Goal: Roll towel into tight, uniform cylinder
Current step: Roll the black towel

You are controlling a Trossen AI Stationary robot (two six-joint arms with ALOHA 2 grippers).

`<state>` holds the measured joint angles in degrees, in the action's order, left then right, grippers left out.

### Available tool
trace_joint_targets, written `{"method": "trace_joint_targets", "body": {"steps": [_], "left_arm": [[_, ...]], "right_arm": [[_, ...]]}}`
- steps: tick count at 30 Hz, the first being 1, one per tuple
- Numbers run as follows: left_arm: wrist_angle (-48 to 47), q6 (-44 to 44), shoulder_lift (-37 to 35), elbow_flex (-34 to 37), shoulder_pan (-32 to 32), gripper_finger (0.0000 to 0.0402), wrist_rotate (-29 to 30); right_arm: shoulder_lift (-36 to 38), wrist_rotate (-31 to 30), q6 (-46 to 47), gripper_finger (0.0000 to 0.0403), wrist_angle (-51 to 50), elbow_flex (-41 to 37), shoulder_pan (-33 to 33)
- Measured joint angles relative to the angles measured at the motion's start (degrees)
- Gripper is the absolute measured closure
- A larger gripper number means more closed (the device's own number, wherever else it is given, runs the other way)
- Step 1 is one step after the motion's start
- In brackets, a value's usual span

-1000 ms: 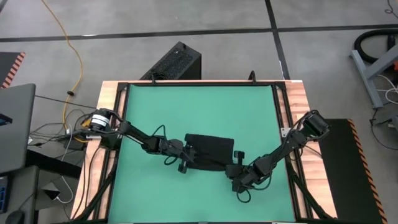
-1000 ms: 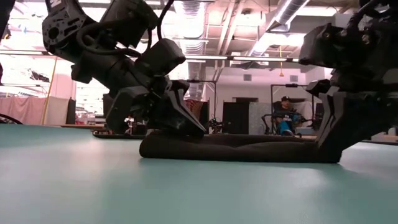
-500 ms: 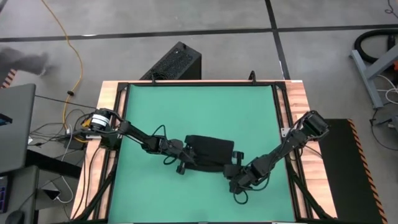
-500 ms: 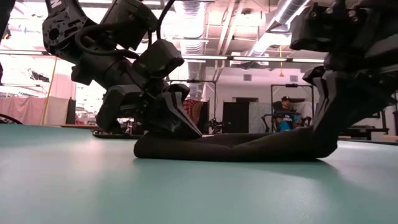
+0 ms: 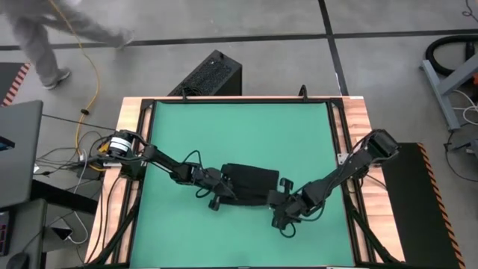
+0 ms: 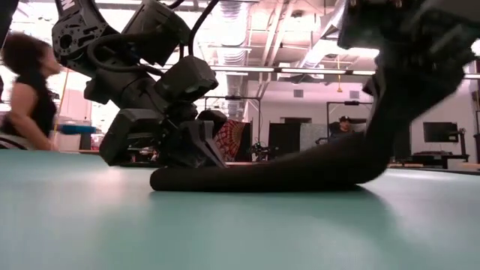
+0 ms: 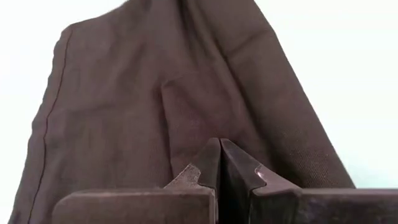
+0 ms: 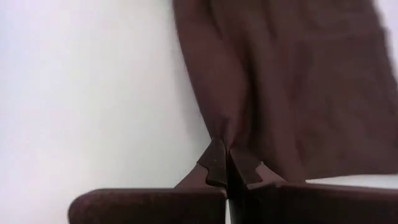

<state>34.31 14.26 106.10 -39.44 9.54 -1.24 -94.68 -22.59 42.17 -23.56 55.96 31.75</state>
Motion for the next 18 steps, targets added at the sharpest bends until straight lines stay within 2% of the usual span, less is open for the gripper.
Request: {"method": "trace_joint_targets", "body": {"steps": [7, 13, 18], "left_arm": [[-1.37, 0.02, 0.00, 0.00, 0.00, 0.0401, -0.06], [-1.69, 0.01, 0.00, -0.01, -0.03, 0.0401, -2.59], [-2.66, -0.26, 0.00, -0.04, -0.04, 0.0401, -3.93]], "right_arm": [[4.76, 0.28, 6.29, 0.0398, -2.83, 0.02, -3.82], [4.35, 6.59, 12.69, 0.0399, -5.40, 0.02, -8.97], [3.96, 7.30, 12.93, 0.0400, -6.65, 0.02, -11.23]]}}
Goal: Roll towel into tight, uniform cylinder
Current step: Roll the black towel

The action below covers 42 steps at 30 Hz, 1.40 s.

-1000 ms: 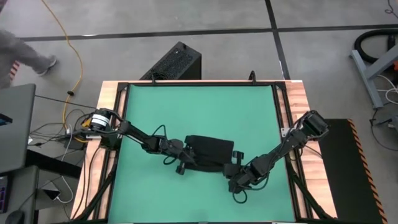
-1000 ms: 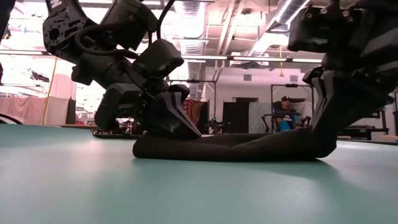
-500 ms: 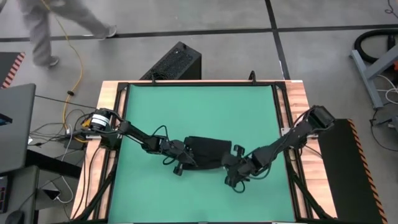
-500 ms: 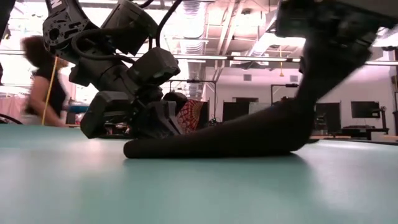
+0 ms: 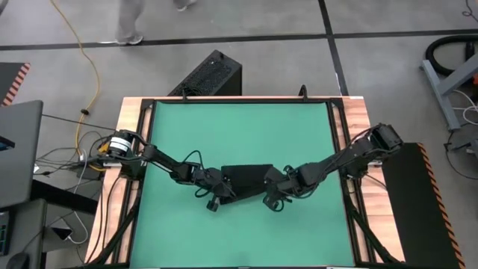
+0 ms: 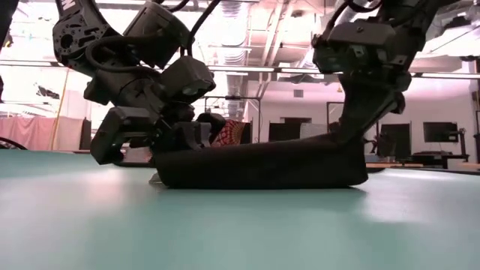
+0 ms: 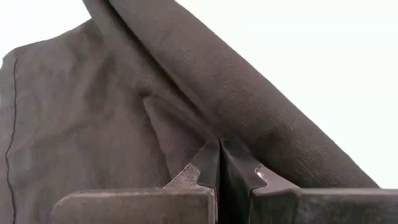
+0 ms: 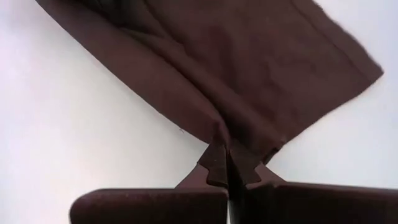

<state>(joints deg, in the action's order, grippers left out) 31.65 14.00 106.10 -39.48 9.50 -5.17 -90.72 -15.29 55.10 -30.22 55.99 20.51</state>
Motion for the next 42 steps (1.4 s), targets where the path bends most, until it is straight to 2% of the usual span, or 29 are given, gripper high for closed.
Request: {"method": "trace_joint_targets", "body": {"steps": [12, 19, 29, 35, 42], "left_arm": [[-1.17, -0.19, -0.02, 0.00, 0.02, 0.0401, -1.44], [-1.20, -0.28, -0.02, 0.00, 0.02, 0.0401, -2.48], [-1.37, -0.40, -0.02, 0.00, 0.04, 0.0401, -4.87], [-1.78, -4.16, -0.06, 0.00, 0.17, 0.0401, -4.88], [-8.02, -11.68, -2.21, 0.00, 2.32, 0.0401, -2.88]], "right_arm": [[-3.44, 1.30, -1.03, 0.0400, -2.14, 0.04, -4.56], [-7.76, 1.86, -3.78, 0.0400, 1.33, 0.04, -6.64], [-6.71, 0.23, -4.43, 0.0400, 1.27, 1.27, -8.70], [-9.60, 1.31, -4.58, 0.0400, 1.33, 1.19, -10.35], [-13.51, 1.81, -4.36, 0.0400, 1.29, 1.27, -10.47]]}}
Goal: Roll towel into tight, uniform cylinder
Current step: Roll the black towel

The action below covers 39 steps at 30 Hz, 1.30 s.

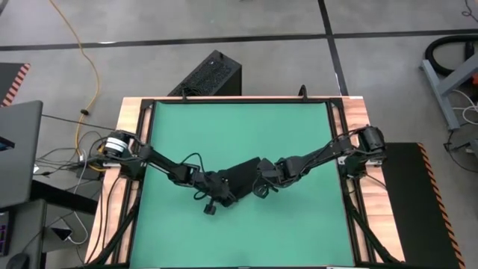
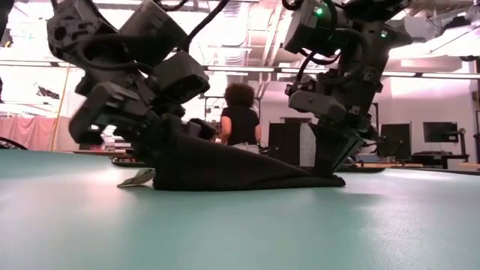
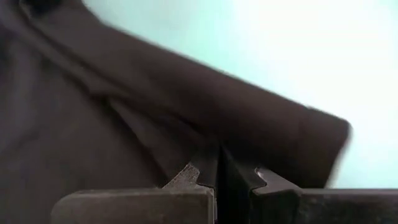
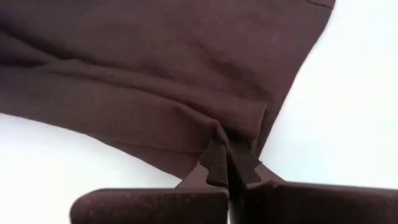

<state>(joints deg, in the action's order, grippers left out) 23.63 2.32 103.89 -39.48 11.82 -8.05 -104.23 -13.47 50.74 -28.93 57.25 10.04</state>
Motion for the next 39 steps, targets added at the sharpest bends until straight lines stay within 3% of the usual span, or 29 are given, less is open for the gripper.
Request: {"method": "trace_joint_targets", "body": {"steps": [7, 12, 18, 22, 27, 31, 39], "left_arm": [[-11.05, -4.62, -12.99, 0.17, 4.31, 0.0401, 11.62], [-7.72, -7.70, -18.55, 0.11, 10.61, 0.0402, 20.28], [-5.43, -1.23, -13.80, -2.41, 17.73, 0.0401, 28.78], [-6.97, 2.12, -7.14, -7.26, 18.33, 0.0401, 33.82], [-11.09, 3.92, -3.38, -12.70, 18.23, 0.0401, 45.48], [-14.65, 2.04, -3.43, -12.67, 17.21, 0.0402, 48.28], [-15.33, -2.05, -3.58, -10.22, 16.17, 0.0401, 47.78]], "right_arm": [[-0.69, -0.52, 0.22, 0.0400, 1.04, -0.15, 0.42], [-0.57, -0.35, -0.02, 0.0400, 1.58, -0.23, 0.44], [-0.61, -0.41, -0.24, 0.0400, 2.01, -0.26, 0.44], [-0.63, -0.55, -0.72, 0.0400, 2.37, -0.30, 0.44], [-0.63, -0.61, -0.80, 0.0400, 2.59, -0.31, 0.49], [-0.63, -0.94, -1.11, 0.0400, 2.62, -0.33, 0.51], [-0.65, -1.01, -1.69, 0.0399, 2.62, -0.31, 0.51]]}}
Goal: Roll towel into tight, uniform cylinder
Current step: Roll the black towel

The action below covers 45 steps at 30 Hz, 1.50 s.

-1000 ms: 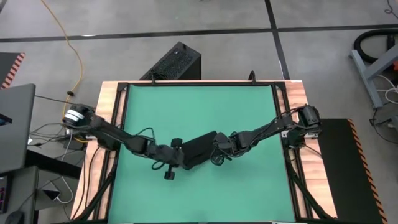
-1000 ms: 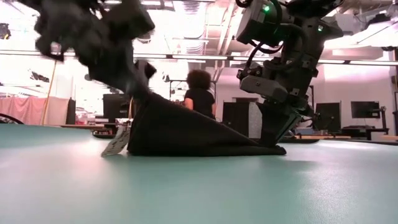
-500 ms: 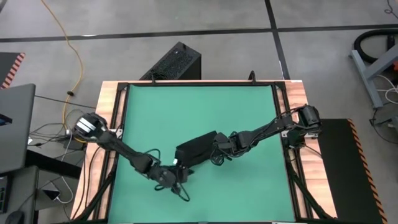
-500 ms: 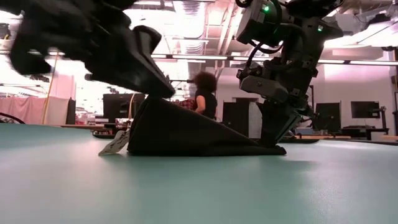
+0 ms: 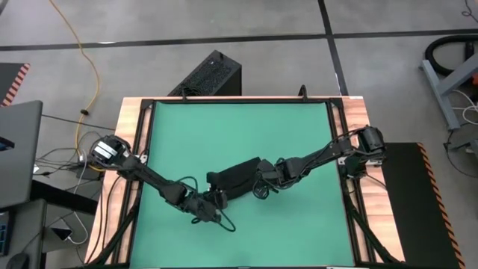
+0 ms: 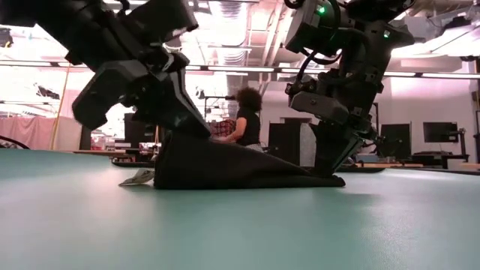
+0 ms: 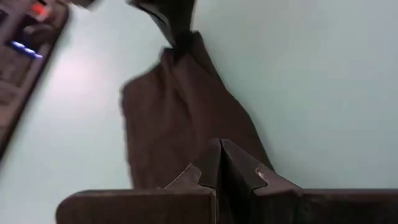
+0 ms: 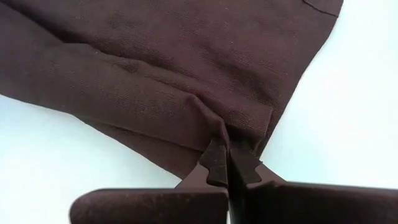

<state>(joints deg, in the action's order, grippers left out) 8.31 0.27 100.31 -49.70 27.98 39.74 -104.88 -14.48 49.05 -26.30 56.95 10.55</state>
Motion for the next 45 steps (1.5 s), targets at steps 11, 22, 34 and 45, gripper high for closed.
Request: {"method": "trace_joint_targets", "body": {"steps": [11, 22, 34, 45], "left_arm": [[7.78, 4.92, -2.27, -0.93, 3.07, 0.0401, -10.51], [-3.35, 3.64, 1.05, -4.62, 0.65, 0.0401, -0.40], [-1.05, 1.39, 0.18, -1.93, 0.95, 0.0402, 0.05], [2.30, 3.54, 2.99, -3.11, 2.97, 0.0401, -5.45]], "right_arm": [[0.00, -0.11, -0.08, 0.0397, 0.15, -0.02, 0.00], [-0.03, -0.87, -0.04, 0.0396, 1.22, -0.04, 0.66], [-0.03, -0.83, -0.76, 0.0395, 1.28, -0.04, 0.66], [-0.03, -0.85, -1.09, 0.0395, 1.46, 0.00, 0.68]]}}
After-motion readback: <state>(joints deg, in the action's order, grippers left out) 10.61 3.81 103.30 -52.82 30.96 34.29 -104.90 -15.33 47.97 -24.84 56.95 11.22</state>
